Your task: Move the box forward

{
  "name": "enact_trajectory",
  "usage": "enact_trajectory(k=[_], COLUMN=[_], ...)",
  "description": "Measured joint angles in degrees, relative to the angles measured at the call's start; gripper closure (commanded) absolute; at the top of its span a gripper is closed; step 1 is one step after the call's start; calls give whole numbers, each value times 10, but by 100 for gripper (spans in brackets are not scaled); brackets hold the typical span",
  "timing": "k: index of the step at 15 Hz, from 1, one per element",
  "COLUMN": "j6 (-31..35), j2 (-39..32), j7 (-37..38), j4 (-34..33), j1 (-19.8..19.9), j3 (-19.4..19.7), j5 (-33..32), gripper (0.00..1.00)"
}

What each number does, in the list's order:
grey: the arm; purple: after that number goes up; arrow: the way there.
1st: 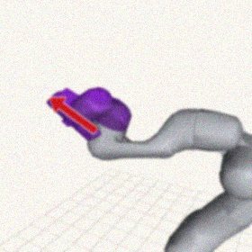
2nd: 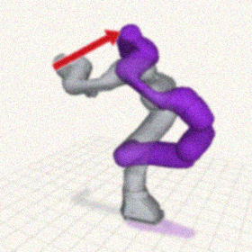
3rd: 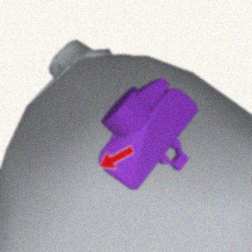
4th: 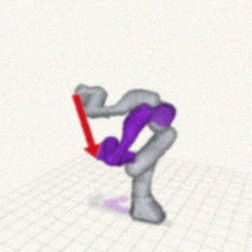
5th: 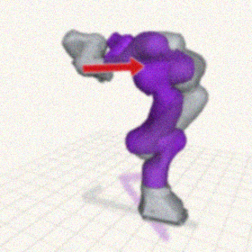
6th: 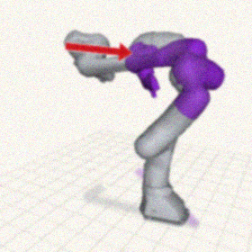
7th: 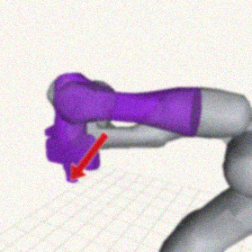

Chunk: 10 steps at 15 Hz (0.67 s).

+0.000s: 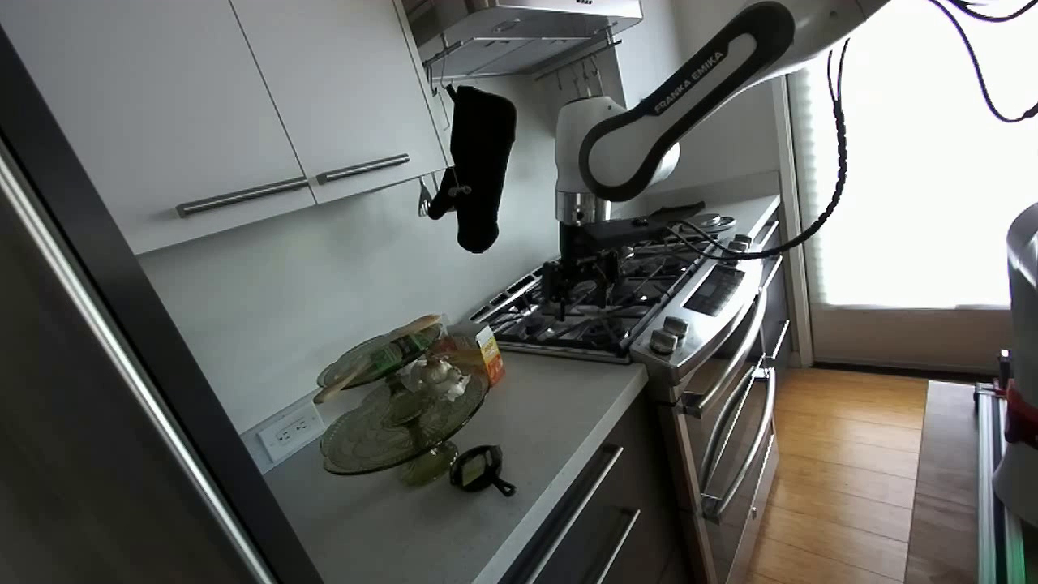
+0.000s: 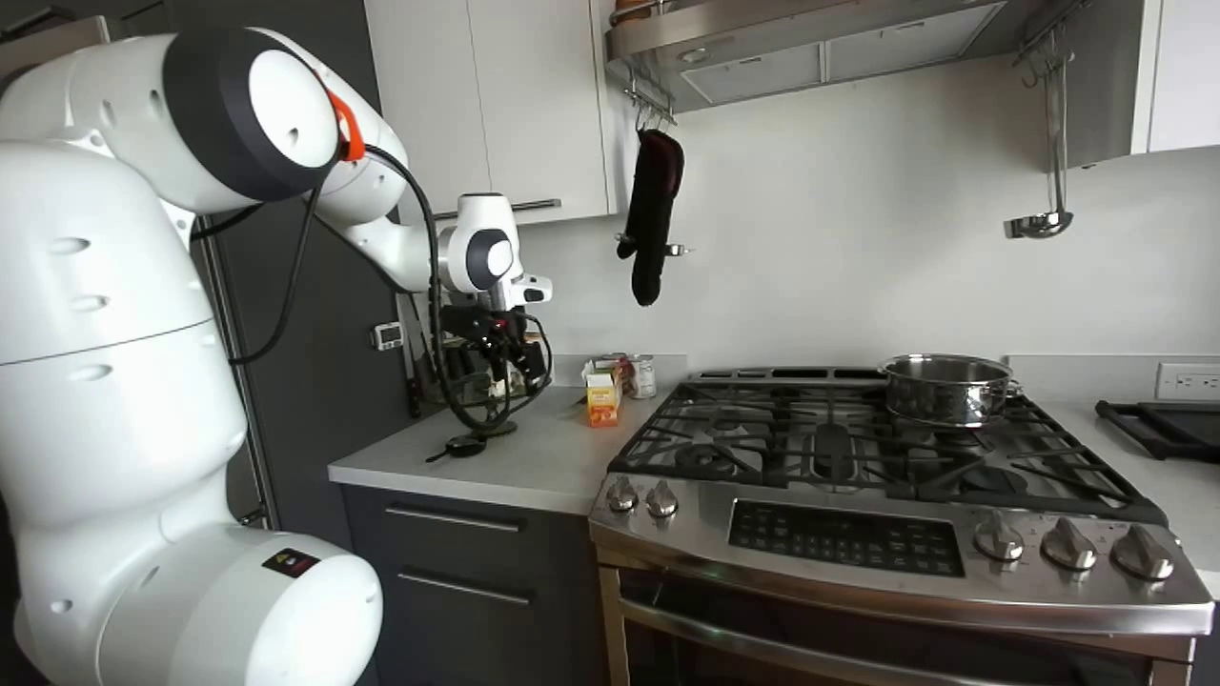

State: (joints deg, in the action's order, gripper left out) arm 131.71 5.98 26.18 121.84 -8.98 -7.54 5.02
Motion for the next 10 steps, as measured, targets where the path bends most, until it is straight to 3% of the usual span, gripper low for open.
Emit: enact_trajectory(k=[7, 10], j6=[-112, -121], j2=[63, 72], j7=[-245, -272], j4=[43, 47], j1=[-5, -5], j3=[11, 19], j5=[78, 84], gripper=[0, 0])
